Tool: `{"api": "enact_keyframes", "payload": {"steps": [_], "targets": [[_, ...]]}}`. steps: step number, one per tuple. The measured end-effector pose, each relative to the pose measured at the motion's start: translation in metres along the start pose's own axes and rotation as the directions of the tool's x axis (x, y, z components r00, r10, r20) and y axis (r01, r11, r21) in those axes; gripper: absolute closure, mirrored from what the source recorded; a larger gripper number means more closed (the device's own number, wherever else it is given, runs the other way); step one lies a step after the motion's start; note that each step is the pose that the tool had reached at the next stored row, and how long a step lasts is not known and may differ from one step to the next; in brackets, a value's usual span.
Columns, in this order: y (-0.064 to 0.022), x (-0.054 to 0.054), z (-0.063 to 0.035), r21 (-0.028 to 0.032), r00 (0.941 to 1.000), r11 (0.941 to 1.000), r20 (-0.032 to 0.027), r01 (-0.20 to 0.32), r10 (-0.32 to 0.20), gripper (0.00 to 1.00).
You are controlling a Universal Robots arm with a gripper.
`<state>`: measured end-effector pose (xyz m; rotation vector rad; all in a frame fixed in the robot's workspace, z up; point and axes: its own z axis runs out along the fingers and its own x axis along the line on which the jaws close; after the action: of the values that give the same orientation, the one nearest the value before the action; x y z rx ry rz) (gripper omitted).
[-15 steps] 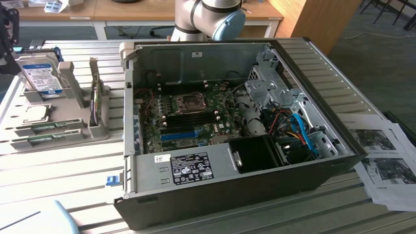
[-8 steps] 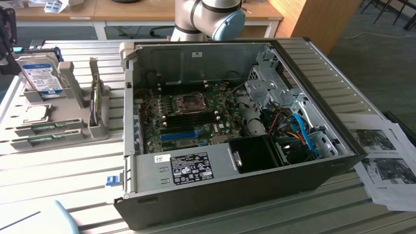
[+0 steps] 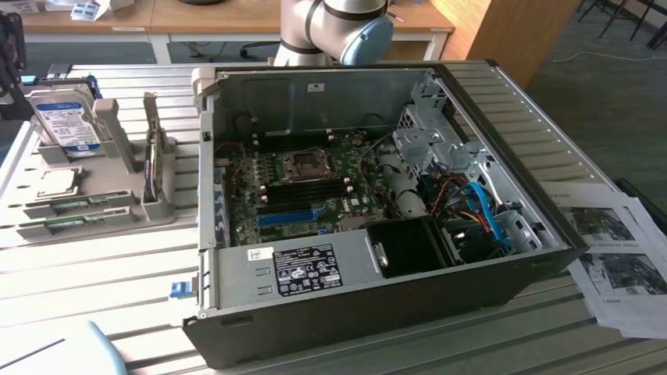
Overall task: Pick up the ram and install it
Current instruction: 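Pick up the ram and move it above insertion slot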
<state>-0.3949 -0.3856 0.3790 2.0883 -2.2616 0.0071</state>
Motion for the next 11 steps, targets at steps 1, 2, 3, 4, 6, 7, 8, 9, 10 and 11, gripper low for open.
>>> {"api": "enact_keyframes", "payload": {"steps": [1, 2, 3, 4, 6, 7, 8, 9, 10, 11], "targets": [[0.0000, 0.0000, 0.0000, 0.0001, 1.0000, 1.0000, 0.0000, 0.000, 0.000, 0.91], [0.0000, 0.0000, 0.0000, 0.0001, 1.0000, 1.0000, 0.0000, 0.000, 0.000, 0.91], [0.0000, 0.0000, 0.0000, 0.0000, 1.0000, 1.0000, 0.0001, 0.000, 0.000, 0.91], [0.0000, 0.0000, 0.0000, 0.0000, 1.0000, 1.0000, 0.0000, 0.000, 0.000, 0.91], [0.0000, 0.0000, 0.0000, 0.0001, 1.0000, 1.0000, 0.0003, 0.000, 0.000, 0.91], [0.0000, 0.0000, 0.0000, 0.0005, 1.0000, 1.0000, 0.0006, 0.001, -0.001, 0.91], [0.0000, 0.0000, 0.0000, 0.0012, 1.0000, 1.0000, 0.0007, 0.003, -0.003, 0.91], [-0.0001, 0.0000, 0.0000, 0.0024, 1.0000, 1.0000, 0.0008, 0.006, -0.006, 0.91], [-0.0001, 0.0000, 0.0002, 0.0035, 0.9999, 0.9999, 0.0007, 0.011, -0.011, 0.91], [0.0000, 0.0000, 0.0003, 0.0042, 0.9998, 0.9998, 0.0005, 0.018, -0.018, 0.91]]}}
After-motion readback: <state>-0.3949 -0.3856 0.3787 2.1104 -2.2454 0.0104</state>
